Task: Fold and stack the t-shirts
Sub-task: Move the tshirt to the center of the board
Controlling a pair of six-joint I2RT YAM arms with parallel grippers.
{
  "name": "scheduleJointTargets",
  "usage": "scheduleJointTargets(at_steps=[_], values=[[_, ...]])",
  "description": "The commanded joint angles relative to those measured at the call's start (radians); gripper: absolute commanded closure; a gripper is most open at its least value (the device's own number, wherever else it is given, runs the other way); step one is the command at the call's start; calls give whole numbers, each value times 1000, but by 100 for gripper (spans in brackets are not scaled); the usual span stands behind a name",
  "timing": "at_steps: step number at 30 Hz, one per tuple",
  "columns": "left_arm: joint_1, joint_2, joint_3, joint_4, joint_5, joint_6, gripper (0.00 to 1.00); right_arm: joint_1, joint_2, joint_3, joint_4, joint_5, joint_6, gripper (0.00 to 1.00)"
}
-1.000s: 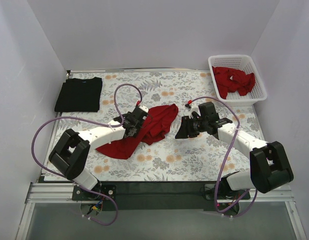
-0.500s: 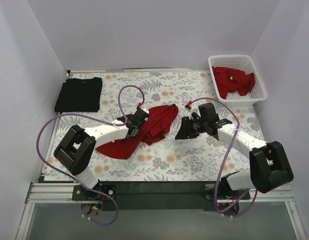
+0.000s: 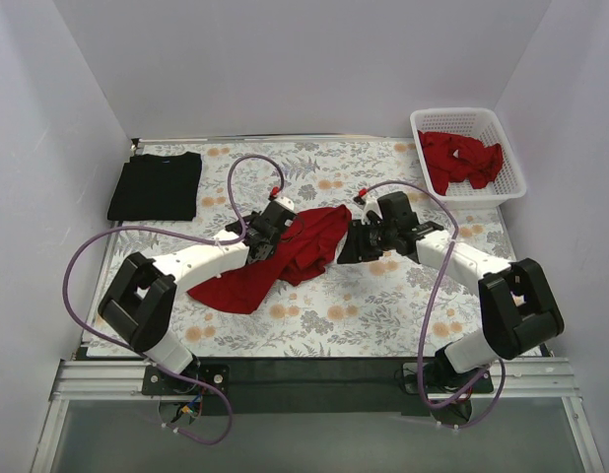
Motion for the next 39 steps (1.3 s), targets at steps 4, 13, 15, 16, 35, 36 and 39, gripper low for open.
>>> scheduleJointTargets(at_steps=[4,13,15,16,35,36,39], values=[[8,-97,118,-49,-84,15,100,89,105,146,46,113,50,56],[54,-182,159,-80,-92,-6,100,127,251,311,50,361,220,52],[59,-198,158,-82,-83,-9,100,136,282,327,51,369,254,52],[62,-203,156,-82,-83,-12,100,144,312,336,53,368,262,51],[307,-280,218,-93,-52,-41,100,-38,153,342,-84,593,-57,99],[313,-281,242,-92,-42,-44,100,-55,135,353,-87,595,-100,99],[325,-289,279,-92,-35,-55,100,-103,61,397,-90,578,-155,99]])
